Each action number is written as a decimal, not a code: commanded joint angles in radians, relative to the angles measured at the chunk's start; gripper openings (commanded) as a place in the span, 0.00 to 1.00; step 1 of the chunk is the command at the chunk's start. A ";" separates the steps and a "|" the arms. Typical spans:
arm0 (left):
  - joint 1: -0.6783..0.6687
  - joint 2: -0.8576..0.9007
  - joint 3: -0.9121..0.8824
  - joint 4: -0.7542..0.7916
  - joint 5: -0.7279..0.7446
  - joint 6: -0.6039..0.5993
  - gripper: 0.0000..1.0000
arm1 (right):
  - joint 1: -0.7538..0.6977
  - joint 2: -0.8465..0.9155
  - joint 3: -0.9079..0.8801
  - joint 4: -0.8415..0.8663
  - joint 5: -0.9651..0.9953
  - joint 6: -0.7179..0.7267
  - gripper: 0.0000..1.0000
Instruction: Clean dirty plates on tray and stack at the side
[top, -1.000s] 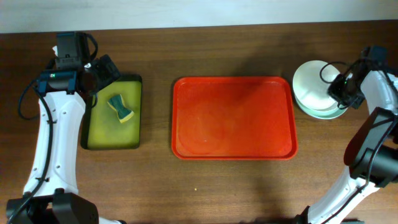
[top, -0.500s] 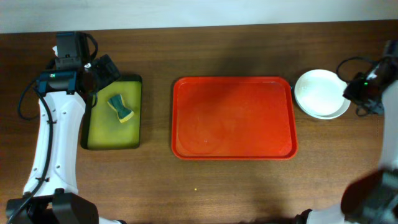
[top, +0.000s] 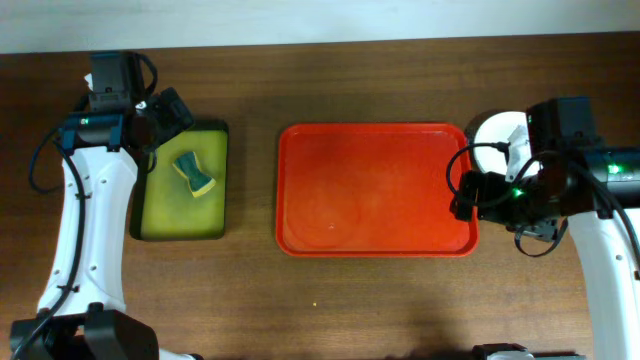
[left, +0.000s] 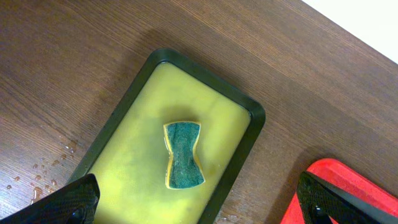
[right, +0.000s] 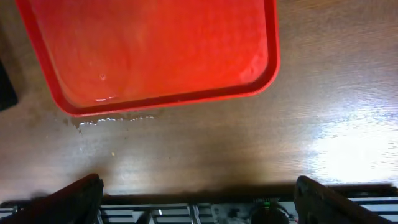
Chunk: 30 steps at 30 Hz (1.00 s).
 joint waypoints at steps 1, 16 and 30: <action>0.004 -0.010 0.009 0.002 0.003 0.002 0.99 | 0.008 0.004 -0.006 -0.001 0.010 -0.013 0.99; 0.004 -0.010 0.009 0.002 0.003 0.002 0.99 | 0.117 -1.278 -1.143 1.003 0.132 -0.012 0.99; 0.004 -0.010 0.009 0.002 0.003 0.002 0.99 | 0.035 -1.331 -1.435 1.425 0.243 -0.012 0.99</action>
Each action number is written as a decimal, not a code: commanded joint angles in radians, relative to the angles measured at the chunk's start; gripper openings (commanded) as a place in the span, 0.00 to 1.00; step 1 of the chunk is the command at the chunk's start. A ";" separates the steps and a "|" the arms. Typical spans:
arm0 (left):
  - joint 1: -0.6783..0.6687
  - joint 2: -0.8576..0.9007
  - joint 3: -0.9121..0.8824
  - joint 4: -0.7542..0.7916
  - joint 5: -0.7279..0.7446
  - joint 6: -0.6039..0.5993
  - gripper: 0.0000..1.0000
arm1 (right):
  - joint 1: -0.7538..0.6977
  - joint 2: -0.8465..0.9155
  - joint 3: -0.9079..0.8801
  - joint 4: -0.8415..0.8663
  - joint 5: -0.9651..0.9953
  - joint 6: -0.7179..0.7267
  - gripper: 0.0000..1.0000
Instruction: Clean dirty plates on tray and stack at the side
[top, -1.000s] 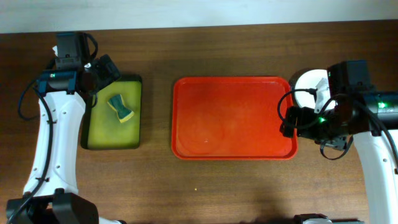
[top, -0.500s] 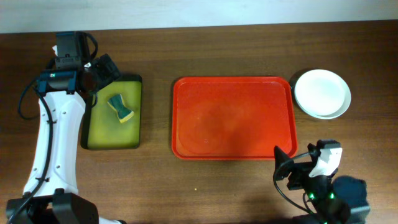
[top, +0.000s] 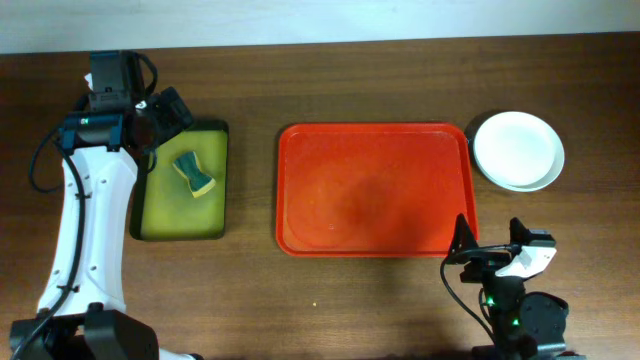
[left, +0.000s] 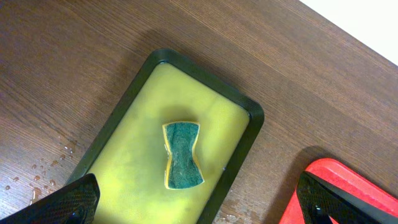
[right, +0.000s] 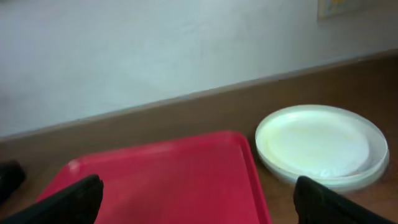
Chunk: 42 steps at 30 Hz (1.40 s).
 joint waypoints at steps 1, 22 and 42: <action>0.004 -0.010 0.007 0.002 0.000 0.002 0.99 | -0.008 -0.009 -0.066 0.100 0.016 -0.005 0.99; 0.004 -0.010 0.007 0.002 0.000 0.002 0.99 | -0.007 -0.008 -0.154 0.148 0.020 -0.077 0.99; 0.001 -1.036 -0.861 0.301 -0.029 0.288 0.99 | -0.007 -0.008 -0.154 0.148 0.020 -0.077 0.99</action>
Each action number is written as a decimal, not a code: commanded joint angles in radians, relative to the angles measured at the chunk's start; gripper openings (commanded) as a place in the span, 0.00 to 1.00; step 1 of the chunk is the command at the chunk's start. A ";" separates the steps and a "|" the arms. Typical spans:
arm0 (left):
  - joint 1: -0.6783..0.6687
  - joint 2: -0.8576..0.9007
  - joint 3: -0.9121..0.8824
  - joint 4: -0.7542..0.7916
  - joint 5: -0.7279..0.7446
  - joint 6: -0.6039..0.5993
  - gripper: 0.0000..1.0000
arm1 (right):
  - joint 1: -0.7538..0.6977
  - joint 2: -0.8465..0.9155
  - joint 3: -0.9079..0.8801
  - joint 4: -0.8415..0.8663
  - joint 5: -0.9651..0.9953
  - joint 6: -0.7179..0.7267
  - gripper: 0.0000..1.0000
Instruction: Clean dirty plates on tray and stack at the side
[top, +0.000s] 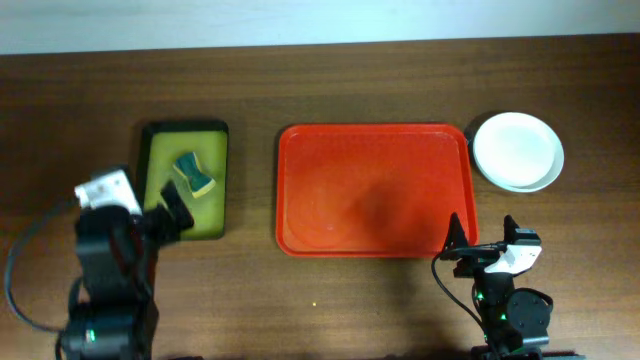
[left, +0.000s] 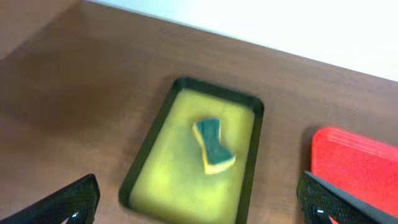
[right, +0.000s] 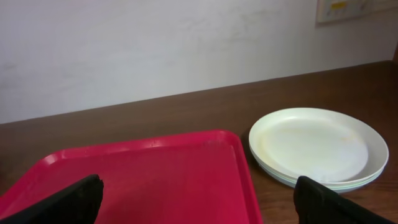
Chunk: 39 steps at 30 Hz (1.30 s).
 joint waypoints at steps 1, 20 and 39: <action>0.001 -0.212 -0.178 0.013 0.034 0.019 1.00 | -0.007 -0.010 -0.007 -0.004 0.005 -0.011 0.99; -0.072 -0.763 -0.830 0.567 0.129 0.169 0.99 | -0.007 -0.010 -0.007 -0.004 0.005 -0.011 0.99; -0.098 -0.763 -0.830 0.536 0.044 0.162 0.99 | -0.007 -0.010 -0.007 -0.004 0.005 -0.011 0.99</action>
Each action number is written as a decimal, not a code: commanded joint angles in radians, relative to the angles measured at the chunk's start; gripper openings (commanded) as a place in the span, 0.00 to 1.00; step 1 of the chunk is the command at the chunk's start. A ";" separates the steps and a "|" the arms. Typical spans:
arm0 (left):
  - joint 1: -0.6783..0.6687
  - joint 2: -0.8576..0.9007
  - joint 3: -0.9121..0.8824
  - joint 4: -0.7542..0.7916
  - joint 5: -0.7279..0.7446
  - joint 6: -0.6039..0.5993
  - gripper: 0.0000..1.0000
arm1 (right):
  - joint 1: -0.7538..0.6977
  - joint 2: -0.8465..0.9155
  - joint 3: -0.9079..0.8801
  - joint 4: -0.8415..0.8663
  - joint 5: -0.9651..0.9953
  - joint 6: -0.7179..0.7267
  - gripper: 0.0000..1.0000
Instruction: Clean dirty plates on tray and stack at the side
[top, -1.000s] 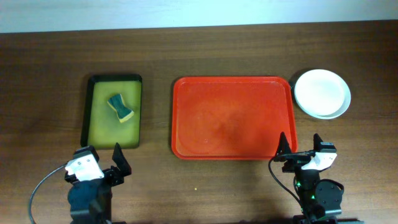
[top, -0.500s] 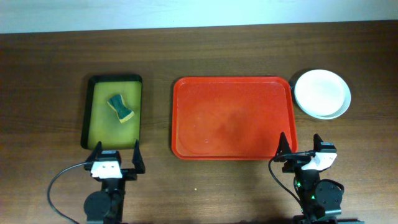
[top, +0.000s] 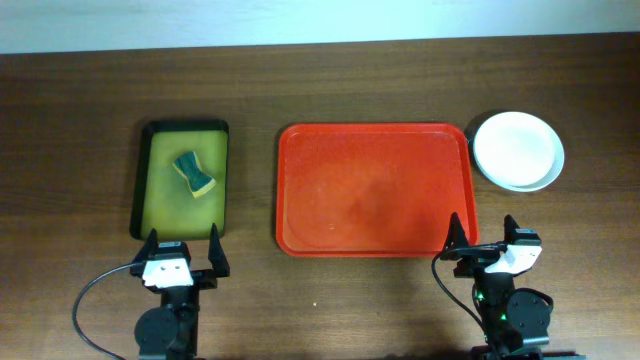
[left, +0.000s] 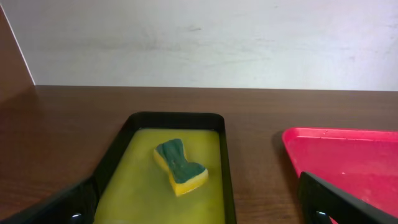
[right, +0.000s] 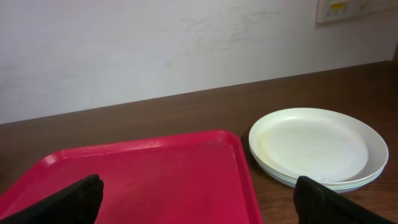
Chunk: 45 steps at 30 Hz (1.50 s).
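Observation:
The red tray (top: 375, 190) lies mid-table with no plates on it; it also shows as the red tray (right: 149, 177) and red tray (left: 348, 155). A stack of white plates (top: 517, 150) sits on the table right of it, seen as white plates (right: 317, 146). A green-and-yellow sponge (top: 194, 172) rests in the black dish of yellow liquid (top: 150, 205); sponge (left: 180, 165). My left gripper (top: 180, 256) is open at the front edge before the dish. My right gripper (top: 488, 242) is open near the tray's front right corner. Both hold nothing.
Brown wooden table (top: 250, 300) all round. A pale wall (right: 155, 43) stands behind the far edge. Small water drops lie on the tray's floor.
My left arm has drawn back from beside the dish's left front to the front table edge, its camera now level and facing the dish. The right arm has not moved.
First my left gripper hung open over the sponge dish and my right arm was by the plates and tray's right edge. Then the right arm stood at the front edge, open. Later the left arm was lower, and now it too rests at the front.

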 joint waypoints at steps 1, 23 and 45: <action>0.037 -0.008 -0.008 0.005 -0.013 -0.032 0.99 | -0.007 -0.006 -0.007 -0.004 0.005 -0.010 0.98; 0.046 -0.008 -0.008 0.006 0.000 -0.032 0.99 | -0.007 -0.007 -0.007 -0.005 0.008 -0.015 0.99; 0.046 -0.008 -0.008 0.006 0.000 -0.032 0.99 | -0.007 -0.007 -0.007 -0.010 -0.032 -0.228 0.99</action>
